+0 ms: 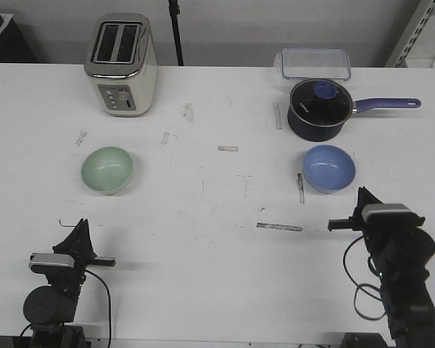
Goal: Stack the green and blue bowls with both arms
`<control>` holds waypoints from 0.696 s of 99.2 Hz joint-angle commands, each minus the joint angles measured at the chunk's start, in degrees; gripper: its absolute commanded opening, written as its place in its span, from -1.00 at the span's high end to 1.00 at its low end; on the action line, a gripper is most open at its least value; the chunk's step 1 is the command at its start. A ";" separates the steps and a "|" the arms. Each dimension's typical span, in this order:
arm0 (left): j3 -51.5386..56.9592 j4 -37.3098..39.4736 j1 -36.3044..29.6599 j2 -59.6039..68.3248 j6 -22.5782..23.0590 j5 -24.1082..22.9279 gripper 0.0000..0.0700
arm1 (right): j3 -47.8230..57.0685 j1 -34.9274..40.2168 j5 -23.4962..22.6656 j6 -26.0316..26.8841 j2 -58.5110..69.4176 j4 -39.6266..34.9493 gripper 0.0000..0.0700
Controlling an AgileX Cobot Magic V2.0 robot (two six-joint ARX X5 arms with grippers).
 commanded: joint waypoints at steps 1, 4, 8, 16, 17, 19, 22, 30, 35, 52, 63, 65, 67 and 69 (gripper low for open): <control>-1.29 0.83 -0.04 -0.09 -0.13 0.11 1.00 | 4.13 0.13 0.02 -0.28 5.51 -1.53 0.96; -1.29 0.83 -0.04 -0.09 -0.13 0.11 1.00 | 5.97 0.13 0.04 -0.28 7.91 -2.32 0.97; -1.29 0.83 -0.04 -0.09 -0.13 0.11 1.00 | 8.41 0.13 0.02 -0.26 11.04 -2.97 0.97; -1.29 0.83 -0.04 -0.09 -0.13 0.11 1.00 | 13.57 0.13 -0.02 0.20 17.11 -4.52 0.97; -1.29 0.83 -0.04 -0.09 -0.13 0.11 1.00 | 14.27 0.11 -0.02 0.22 17.86 -4.81 0.97; -1.29 0.83 -0.04 -0.09 -0.13 0.11 1.00 | 15.65 0.11 -0.02 0.22 19.32 -5.51 0.97; -1.29 0.83 -0.04 -0.09 -0.13 0.11 1.00 | 17.79 0.04 -0.04 0.24 21.59 -6.58 0.97; -1.29 0.83 -0.04 -0.09 -0.13 0.11 1.00 | 23.47 -0.37 -0.04 0.70 27.32 -9.77 0.96; -1.29 0.83 -0.04 -0.09 -0.13 0.11 1.00 | 27.08 -0.85 -0.04 1.70 30.93 -12.50 0.96; -1.29 0.83 -0.04 -0.09 -0.13 0.11 1.00 | 38.62 -2.78 -0.07 6.67 42.45 -21.38 0.96; -1.29 0.83 -0.04 -0.09 -0.13 0.11 1.00 | 45.44 -3.48 -0.07 8.72 48.98 -27.82 0.95; -1.29 0.83 -0.04 -0.09 -0.13 0.11 1.00 | 46.58 -3.56 -0.07 9.01 50.10 -28.96 0.95; -1.29 0.83 -0.04 -0.09 -0.13 0.11 1.00 | 47.98 -3.72 -0.07 9.22 51.45 -30.38 0.94; -1.29 0.83 -0.04 -0.09 -0.13 0.11 1.00 | 48.74 -3.80 -0.07 9.25 52.15 -31.28 0.93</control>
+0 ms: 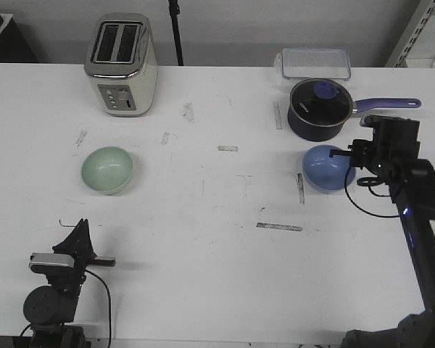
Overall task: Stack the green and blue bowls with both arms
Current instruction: 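Reach the right gripper forward and grip the rim of the light blue bowl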
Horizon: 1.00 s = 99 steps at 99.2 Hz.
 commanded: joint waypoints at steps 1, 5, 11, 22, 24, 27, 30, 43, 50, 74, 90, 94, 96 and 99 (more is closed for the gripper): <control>-1.29 0.83 -0.04 -0.09 -0.13 0.11 1.00 | 4.17 -0.13 -0.09 2.25 3.56 -3.13 0.91; -1.29 0.83 -0.04 -0.09 -0.13 0.11 1.00 | 5.95 -0.33 -0.07 2.23 5.38 -4.98 0.81; -1.29 0.83 -0.04 -0.09 -0.13 0.11 1.00 | 8.28 -0.74 -0.07 2.19 7.89 -7.72 0.56; -1.29 0.83 -0.04 -0.09 -0.13 0.11 1.00 | 10.47 -1.40 -0.11 2.16 11.15 -11.02 0.20; -1.29 0.83 -0.04 -0.09 -0.13 0.11 1.00 | 10.47 -1.55 -0.15 2.12 11.54 -11.47 0.16; -1.29 0.83 -0.04 -0.09 -0.13 0.11 1.00 | 10.47 -1.70 -0.28 2.03 11.91 -11.76 0.13; -1.29 0.83 -0.04 -0.09 -0.13 0.11 1.00 | 10.47 -1.92 -0.28 1.90 12.41 -12.24 0.11; -1.29 0.83 -0.04 -0.09 -0.13 0.11 1.00 | 10.45 -3.06 -0.70 1.29 13.77 -14.14 -0.18; -1.29 0.83 -0.04 -0.09 -0.13 0.11 1.00 | 10.45 -3.50 -0.68 0.59 14.40 -14.49 -0.25; -1.29 0.83 -0.04 -0.09 -0.13 0.11 1.00 | 10.34 -4.24 -3.02 0.39 16.06 -14.12 -0.25; -1.29 0.83 -0.04 -0.09 -0.13 0.11 1.00 | 10.32 -4.83 -3.72 -0.17 18.69 -13.68 -0.24; -1.29 0.83 -0.04 -0.09 -0.13 0.11 1.00 | 10.32 -5.01 -3.93 -0.22 19.41 -13.44 -0.23; -1.29 0.83 -0.04 -0.09 -0.13 0.11 1.00 | 10.29 -5.05 -4.20 -0.26 19.74 -13.40 -0.22; -1.29 0.83 -0.04 -0.09 -0.13 0.11 1.00 | 10.29 -5.20 -4.76 -0.28 20.33 -13.05 -0.18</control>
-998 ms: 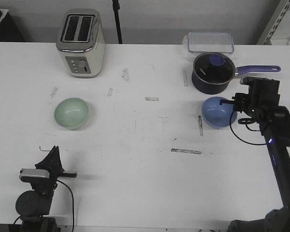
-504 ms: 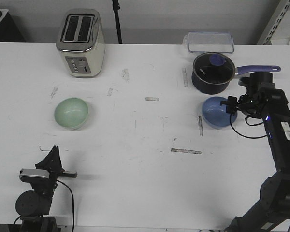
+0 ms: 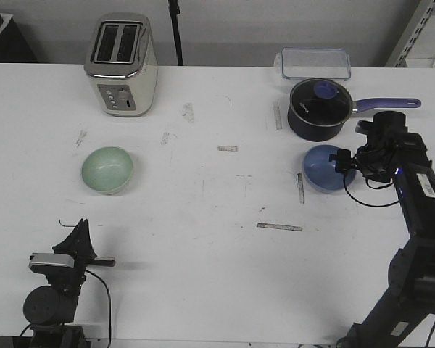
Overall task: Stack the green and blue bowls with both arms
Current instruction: 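Reach the right gripper forward and grip the rim of the light blue bowl, then drag the blue bowl with the right gripper toward the table centre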
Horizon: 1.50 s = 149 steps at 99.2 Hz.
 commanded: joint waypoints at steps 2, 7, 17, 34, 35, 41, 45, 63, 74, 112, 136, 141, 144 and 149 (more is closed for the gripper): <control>-1.29 0.83 -0.04 -0.09 -0.13 0.11 1.00 | 1.09 -0.55 -1.20 -0.77 2.45 0.68 -0.15; -1.29 0.83 -0.04 -0.09 -0.13 0.11 1.00 | 1.07 -0.76 -2.49 -1.16 3.21 0.76 -0.04; -1.29 0.83 -0.04 -0.09 -0.13 0.11 1.00 | 1.05 -0.87 -2.97 -1.29 4.44 0.83 0.19; -1.29 0.83 -0.04 -0.09 -0.13 0.11 1.00 | 1.03 -0.87 -3.63 -1.31 4.94 1.16 0.66; -1.29 0.83 -0.04 -0.09 -0.13 0.11 1.00 | 1.03 -0.87 -3.65 -1.31 4.94 1.22 0.70; -1.29 0.83 -0.04 -0.09 -0.13 0.11 1.00 | 1.03 -0.85 -3.72 -1.31 4.94 1.36 0.90; -1.29 0.83 -0.04 -0.09 -0.13 0.11 1.00 | 1.03 -0.85 -3.69 -1.31 4.94 1.29 0.97; -1.29 0.83 -0.04 -0.09 -0.13 0.11 1.00 | 1.05 -0.87 -3.74 -0.85 4.52 1.27 0.96; -1.29 0.83 -0.04 -0.09 -0.13 0.11 1.00 | 1.09 -0.92 -3.85 -0.28 3.37 1.29 0.96; -1.29 0.83 -0.04 -0.09 -0.13 0.11 1.00 | 1.09 0.31 -8.07 2.38 -2.40 -0.22 0.96; -1.29 0.83 -0.04 -0.09 -0.13 0.11 1.00 | 1.07 6.14 -10.49 3.89 -3.74 -2.89 0.97; -1.29 0.83 -0.04 -0.09 -0.13 0.11 1.00 | 1.07 8.07 -11.32 3.87 -3.74 -2.99 0.97; -1.29 0.83 -0.04 -0.09 -0.13 0.11 1.00 | 1.07 9.29 -11.78 3.89 -3.74 -2.82 0.97; -1.29 0.83 -0.04 -0.09 -0.13 0.11 1.00 | 1.07 11.30 -12.79 4.15 -3.74 -2.38 0.97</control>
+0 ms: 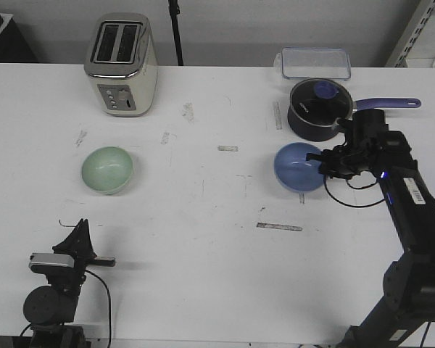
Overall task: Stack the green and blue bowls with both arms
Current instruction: 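Drag the blue bowl with the right gripper toward the table centre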
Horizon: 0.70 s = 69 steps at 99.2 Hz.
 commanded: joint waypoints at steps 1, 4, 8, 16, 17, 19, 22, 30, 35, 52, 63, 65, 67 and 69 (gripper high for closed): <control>-1.29 0.83 -0.04 -0.09 -0.13 0.11 1.00 | 1.07 2.51 -1.44 1.07 0.07 0.66 0.96; -1.29 0.83 -0.04 -0.09 -0.13 0.11 1.00 | 1.07 3.80 -2.10 1.70 0.07 0.96 0.96; -1.29 0.83 -0.04 -0.09 -0.13 0.11 1.00 | 0.96 5.46 -3.10 2.23 0.09 1.53 0.96; -1.29 0.83 -0.04 -0.09 -0.13 0.11 1.00 | 0.76 8.85 -4.31 3.28 0.26 3.19 0.97; -1.29 0.83 -0.04 -0.09 -0.13 0.11 1.00 | 0.74 9.29 -4.33 3.39 0.28 3.39 0.97; -1.29 0.83 -0.04 -0.09 -0.13 0.11 1.00 | 0.72 10.14 -4.28 3.56 0.31 3.65 0.96; -1.29 0.83 -0.04 -0.09 -0.13 0.11 1.00 | 0.63 11.41 -4.15 3.61 0.35 4.04 0.96; -1.29 0.83 -0.04 -0.09 -0.13 0.11 1.00 | 0.52 14.95 -4.15 4.46 0.72 5.14 0.97; -1.29 0.83 -0.04 -0.09 -0.13 0.11 1.00 | 0.52 17.35 -4.11 5.38 1.09 5.88 0.96; -1.29 0.83 -0.04 -0.09 -0.13 0.11 1.00 | 0.52 23.45 -3.98 9.16 3.21 9.81 0.96; -1.29 0.83 -0.04 -0.09 -0.13 0.11 1.00 | 0.52 25.68 -3.98 11.58 5.14 11.06 0.96; -1.29 0.83 -0.04 -0.09 -0.13 0.11 1.00 | 0.52 25.97 -3.91 11.85 5.60 11.10 0.97; -1.29 0.83 -0.04 -0.09 -0.13 0.11 1.00 | 0.52 26.12 -3.91 12.00 5.88 11.21 0.97; -1.29 0.83 -0.04 -0.09 -0.13 0.11 1.00 | 0.52 26.36 -3.91 12.11 6.10 11.28 0.97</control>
